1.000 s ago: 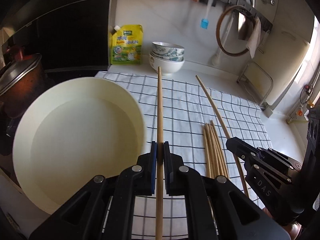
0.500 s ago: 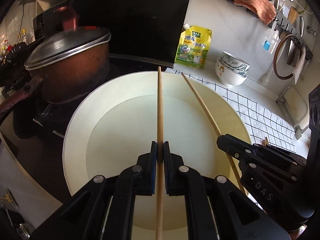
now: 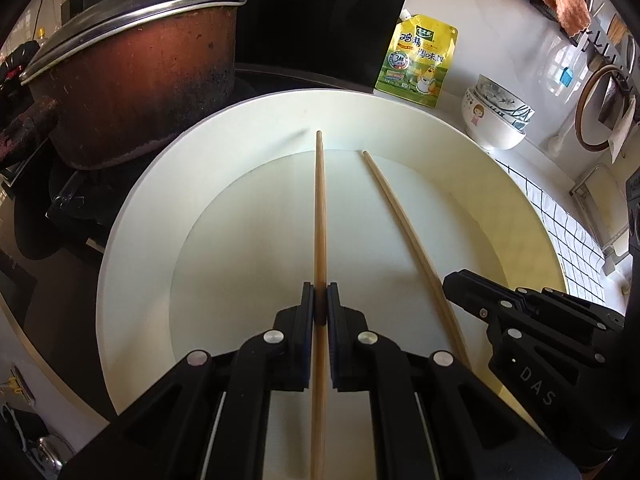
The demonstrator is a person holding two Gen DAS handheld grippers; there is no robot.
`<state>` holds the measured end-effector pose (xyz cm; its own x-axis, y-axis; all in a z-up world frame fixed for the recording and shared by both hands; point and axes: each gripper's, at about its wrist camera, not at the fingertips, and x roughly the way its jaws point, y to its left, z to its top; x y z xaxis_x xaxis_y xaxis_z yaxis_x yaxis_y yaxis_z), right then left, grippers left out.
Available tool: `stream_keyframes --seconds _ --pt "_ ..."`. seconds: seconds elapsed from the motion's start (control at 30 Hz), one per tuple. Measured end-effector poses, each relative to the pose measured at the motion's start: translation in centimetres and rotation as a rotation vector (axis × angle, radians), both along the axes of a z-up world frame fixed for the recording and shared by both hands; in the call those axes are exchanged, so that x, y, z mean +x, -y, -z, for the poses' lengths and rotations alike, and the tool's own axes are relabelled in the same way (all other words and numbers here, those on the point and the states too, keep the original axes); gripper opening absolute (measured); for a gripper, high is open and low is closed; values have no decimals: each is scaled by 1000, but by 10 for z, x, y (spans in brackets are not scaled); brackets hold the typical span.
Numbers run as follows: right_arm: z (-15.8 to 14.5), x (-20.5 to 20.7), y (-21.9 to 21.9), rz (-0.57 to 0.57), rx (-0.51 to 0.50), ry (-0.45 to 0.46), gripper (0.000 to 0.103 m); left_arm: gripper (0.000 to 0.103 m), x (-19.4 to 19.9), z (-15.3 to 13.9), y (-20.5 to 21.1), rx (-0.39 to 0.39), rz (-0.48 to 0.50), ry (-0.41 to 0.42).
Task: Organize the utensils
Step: 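Lift the held chopsticks and carry both grippers over the cream-white basin, then lower the chopsticks into the basin and open both grippers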
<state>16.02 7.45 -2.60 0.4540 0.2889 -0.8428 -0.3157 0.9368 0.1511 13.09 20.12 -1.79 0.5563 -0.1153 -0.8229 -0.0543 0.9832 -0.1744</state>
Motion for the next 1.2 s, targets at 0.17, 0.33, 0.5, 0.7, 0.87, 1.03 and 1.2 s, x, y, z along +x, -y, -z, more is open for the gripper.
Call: stream_keyframes --seconds 0.17,0.33,0.5,0.7,0.87,1.03,1.2 --pt "-9 -8 4 6 3 32 13 46 -6 -8 -3 6 -25 44" --pt "-15 -17 10 11 3 57 14 47 -10 -15 -2 9 -46 61" --pt "-22 -29 17 11 2 85 16 49 -17 -20 0 16 -58 75" --pt "-34 -48 33 28 6 131 20 50 -33 -29 8 37 -58 99" --pt "-42 -65 50 48 12 153 23 56 -47 -37 21 49 -46 114" --pt "-49 -81 74 76 9 177 25 60 -60 -43 39 53 -28 129" --pt "-55 -100 106 128 3 203 30 65 -70 -48 64 59 14 143"
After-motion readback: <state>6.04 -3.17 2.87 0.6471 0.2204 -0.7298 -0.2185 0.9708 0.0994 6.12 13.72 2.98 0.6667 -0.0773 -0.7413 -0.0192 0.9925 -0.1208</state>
